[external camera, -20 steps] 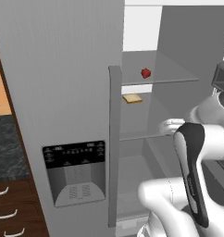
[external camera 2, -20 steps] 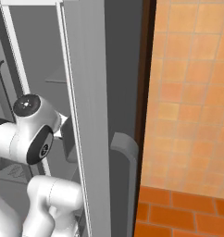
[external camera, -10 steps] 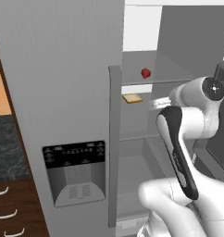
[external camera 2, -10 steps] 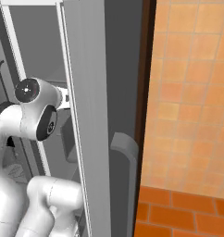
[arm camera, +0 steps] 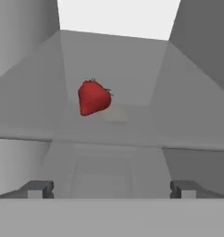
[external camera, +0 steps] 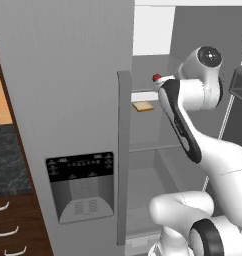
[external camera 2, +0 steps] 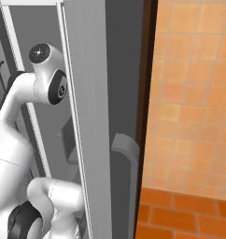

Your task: Take the strawberry from the fridge and place it on top of the pancake, located on the dining counter.

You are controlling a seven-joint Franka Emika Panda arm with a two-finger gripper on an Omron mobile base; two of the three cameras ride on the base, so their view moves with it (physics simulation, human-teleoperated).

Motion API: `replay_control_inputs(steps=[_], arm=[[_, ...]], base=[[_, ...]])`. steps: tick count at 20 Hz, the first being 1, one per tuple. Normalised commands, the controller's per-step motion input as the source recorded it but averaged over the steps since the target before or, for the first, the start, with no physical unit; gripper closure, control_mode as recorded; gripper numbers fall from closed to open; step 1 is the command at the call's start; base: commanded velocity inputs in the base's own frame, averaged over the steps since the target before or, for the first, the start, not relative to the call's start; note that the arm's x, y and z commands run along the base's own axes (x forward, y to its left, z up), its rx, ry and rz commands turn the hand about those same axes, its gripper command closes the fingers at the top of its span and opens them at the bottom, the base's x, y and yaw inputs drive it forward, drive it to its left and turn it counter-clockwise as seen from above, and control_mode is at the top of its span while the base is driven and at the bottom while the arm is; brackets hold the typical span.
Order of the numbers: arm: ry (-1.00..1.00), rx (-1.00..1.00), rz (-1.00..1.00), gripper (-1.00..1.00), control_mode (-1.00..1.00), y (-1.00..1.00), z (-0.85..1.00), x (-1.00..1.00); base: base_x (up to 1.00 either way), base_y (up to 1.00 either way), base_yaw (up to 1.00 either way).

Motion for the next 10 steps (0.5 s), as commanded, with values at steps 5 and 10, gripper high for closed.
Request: replay_control_inputs(steps=[5, 10], arm=[[0.11, 0.25, -0.24, -1.00, -1.00, 0.00, 0.00, 0.77], [0.02, 0.19, -0.08, -1.00, -1.00, 0.09, -0.06, 0.40]], base=[[0.00, 0.00, 0.00], [0.00, 0.00, 0.00]])
